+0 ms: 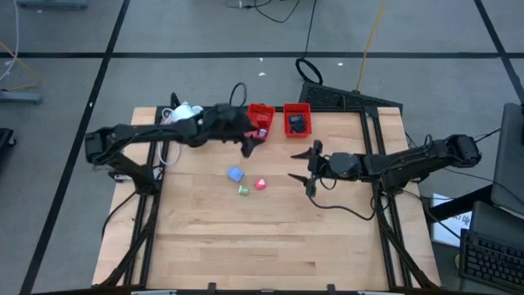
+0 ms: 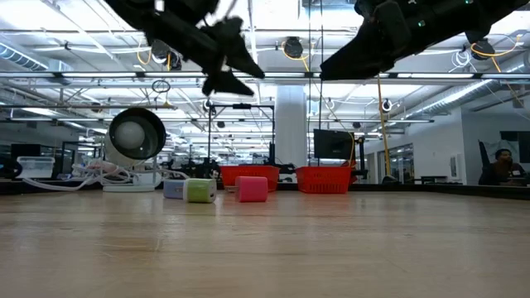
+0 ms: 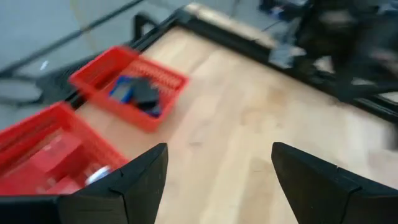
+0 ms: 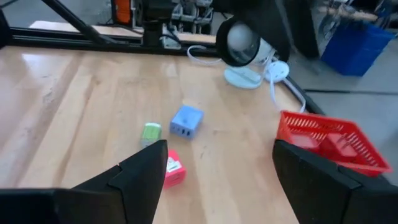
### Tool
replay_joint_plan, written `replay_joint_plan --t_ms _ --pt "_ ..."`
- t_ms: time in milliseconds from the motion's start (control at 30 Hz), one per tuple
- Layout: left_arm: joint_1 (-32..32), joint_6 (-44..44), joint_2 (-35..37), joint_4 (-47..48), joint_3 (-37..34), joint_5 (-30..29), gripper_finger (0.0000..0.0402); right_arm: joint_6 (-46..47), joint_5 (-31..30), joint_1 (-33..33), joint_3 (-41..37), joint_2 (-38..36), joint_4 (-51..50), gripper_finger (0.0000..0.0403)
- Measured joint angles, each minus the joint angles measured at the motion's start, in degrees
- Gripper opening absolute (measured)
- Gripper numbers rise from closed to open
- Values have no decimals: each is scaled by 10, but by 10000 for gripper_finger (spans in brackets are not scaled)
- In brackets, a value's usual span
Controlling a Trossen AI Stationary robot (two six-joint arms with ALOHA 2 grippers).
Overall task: Pick & Place Office items
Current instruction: Put the pink charger adapter into the left red bin
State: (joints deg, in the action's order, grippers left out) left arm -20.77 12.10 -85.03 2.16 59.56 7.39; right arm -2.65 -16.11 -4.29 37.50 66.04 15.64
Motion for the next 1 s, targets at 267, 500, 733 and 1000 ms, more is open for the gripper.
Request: replay_joint_plan --t_ms 267,500,733,1000 --pt "82 -17 143 -132 -167 -114 268 43 -1 -25 0 4 -25 279" --pt "123 2 203 -260 -304 -119 256 50 -1 -50 0 16 -18 279" --pt "131 22 204 -343 -351 -119 257 34 -1 -52 0 60 6 279" --pt "153 99 142 -335 -348 -84 265 10 -2 -48 0 63 30 279"
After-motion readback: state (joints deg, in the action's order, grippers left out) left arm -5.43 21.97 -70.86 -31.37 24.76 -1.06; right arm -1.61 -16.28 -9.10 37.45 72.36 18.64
